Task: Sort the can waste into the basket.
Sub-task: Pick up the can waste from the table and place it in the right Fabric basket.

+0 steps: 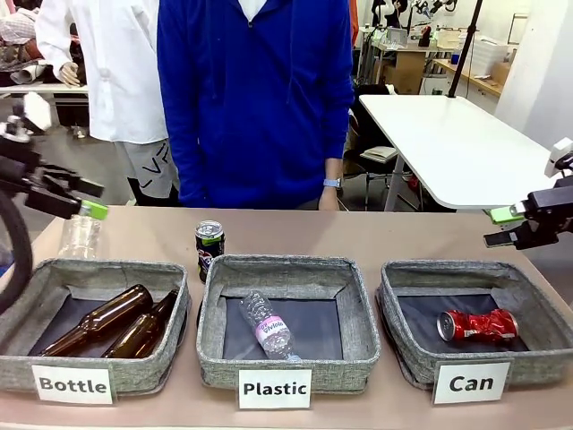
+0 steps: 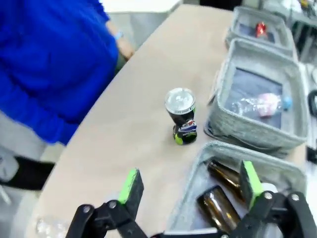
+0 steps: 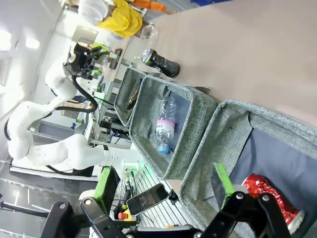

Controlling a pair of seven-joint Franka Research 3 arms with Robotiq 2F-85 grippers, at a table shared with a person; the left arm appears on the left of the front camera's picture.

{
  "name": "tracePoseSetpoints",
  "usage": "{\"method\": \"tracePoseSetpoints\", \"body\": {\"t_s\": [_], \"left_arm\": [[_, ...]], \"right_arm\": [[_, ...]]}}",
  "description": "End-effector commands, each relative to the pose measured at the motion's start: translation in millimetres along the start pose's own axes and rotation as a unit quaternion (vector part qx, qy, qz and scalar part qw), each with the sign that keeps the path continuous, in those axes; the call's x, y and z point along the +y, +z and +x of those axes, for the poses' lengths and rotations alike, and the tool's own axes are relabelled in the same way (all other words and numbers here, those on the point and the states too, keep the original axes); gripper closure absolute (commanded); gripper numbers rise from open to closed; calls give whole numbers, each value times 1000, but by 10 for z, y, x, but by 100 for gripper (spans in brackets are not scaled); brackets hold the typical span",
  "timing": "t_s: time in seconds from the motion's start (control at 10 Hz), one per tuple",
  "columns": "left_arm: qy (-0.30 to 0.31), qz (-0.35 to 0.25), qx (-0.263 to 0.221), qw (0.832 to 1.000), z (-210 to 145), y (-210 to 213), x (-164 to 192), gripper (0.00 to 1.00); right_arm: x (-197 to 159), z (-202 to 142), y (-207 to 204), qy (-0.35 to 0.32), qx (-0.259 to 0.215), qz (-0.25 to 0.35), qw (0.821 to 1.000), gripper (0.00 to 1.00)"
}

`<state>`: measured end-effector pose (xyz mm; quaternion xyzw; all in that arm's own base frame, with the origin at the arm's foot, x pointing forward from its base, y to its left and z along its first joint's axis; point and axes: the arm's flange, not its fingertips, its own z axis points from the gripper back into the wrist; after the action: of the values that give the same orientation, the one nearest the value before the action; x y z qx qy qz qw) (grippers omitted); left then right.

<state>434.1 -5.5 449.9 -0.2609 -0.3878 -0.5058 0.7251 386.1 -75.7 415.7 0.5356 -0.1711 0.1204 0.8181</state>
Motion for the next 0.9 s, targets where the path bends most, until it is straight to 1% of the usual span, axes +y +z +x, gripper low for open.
{"method": "tracePoseSetpoints", "body": {"t_s": [0.0, 0.1, 0.2, 0.3, 0.4, 0.5, 0.6, 0.7, 0.8], "left_arm": [[-142, -9, -73, 987, -110, -337, 338, 0], [-200, -26, -113, 973, -169, -553, 402, 0], [-222, -62, -127, 965, -212, -724, 424, 0], [-229, -104, -120, 960, -231, -867, 434, 0], [-113, -140, -85, 980, -210, -974, 515, 0], [-220, -53, -97, 969, -143, -789, 340, 0], [-220, -53, -97, 969, -143, -789, 340, 0], [-193, -95, -109, 971, -284, -1009, 386, 0], [-182, -58, -91, 977, -304, -1141, 492, 0]], "right_arm": [[6, -4, 22, 9, 2, 4, 1000, 0], [6, -4, 22, 9, 2, 4, 1000, 0], [6, -4, 22, 9, 2, 4, 1000, 0], [6, -4, 22, 9, 2, 4, 1000, 0], [6, -4, 22, 9, 2, 4, 1000, 0], [6, -4, 22, 9, 2, 4, 1000, 0], [6, -4, 22, 9, 2, 4, 1000, 0], [6, -4, 22, 9, 2, 4, 1000, 0], [6, -4, 22, 9, 2, 4, 1000, 0]]}}
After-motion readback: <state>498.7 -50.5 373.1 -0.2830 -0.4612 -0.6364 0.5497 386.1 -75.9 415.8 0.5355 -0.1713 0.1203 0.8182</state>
